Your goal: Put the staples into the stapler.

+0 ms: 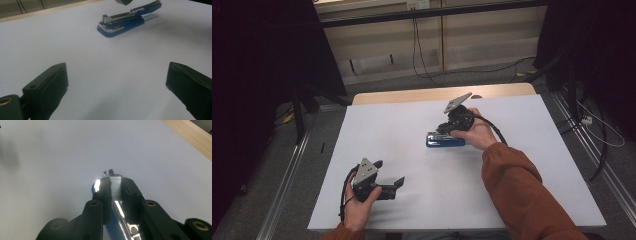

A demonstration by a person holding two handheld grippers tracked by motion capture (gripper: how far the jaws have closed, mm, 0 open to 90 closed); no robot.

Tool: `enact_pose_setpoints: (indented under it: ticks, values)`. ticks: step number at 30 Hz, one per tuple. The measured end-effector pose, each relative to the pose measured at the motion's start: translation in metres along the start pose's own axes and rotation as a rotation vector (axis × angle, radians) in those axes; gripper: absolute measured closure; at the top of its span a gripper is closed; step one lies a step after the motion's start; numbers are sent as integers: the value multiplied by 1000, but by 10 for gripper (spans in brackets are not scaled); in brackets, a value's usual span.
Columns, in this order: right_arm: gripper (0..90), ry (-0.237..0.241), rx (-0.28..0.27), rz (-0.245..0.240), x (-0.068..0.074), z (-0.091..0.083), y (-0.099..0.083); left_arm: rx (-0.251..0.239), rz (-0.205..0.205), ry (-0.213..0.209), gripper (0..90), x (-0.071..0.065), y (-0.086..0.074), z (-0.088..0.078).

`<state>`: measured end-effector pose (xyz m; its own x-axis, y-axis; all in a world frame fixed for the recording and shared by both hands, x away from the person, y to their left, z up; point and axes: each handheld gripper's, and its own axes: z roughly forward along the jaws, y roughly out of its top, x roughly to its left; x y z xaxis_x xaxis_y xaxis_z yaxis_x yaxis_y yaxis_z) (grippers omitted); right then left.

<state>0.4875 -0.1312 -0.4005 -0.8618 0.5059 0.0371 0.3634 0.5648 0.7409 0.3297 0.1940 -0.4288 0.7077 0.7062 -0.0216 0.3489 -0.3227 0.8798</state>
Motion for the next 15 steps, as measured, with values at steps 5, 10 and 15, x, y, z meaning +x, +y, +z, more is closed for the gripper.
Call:
enact_pose_setpoints:
  ticks: [5, 10, 15]
  values:
    - [793, 4, 1, -58, 4, 7, 4, -6, -5, -2, 43, 0, 0, 0]
    - [793, -1, 7, -81, 4, 11, 7, -8, 4, 6, 43, 0, 0, -1]
    - [793, 6, 11, -102, 0, 12, 7, -7, 0, 8, 43, 1, 0, -1]
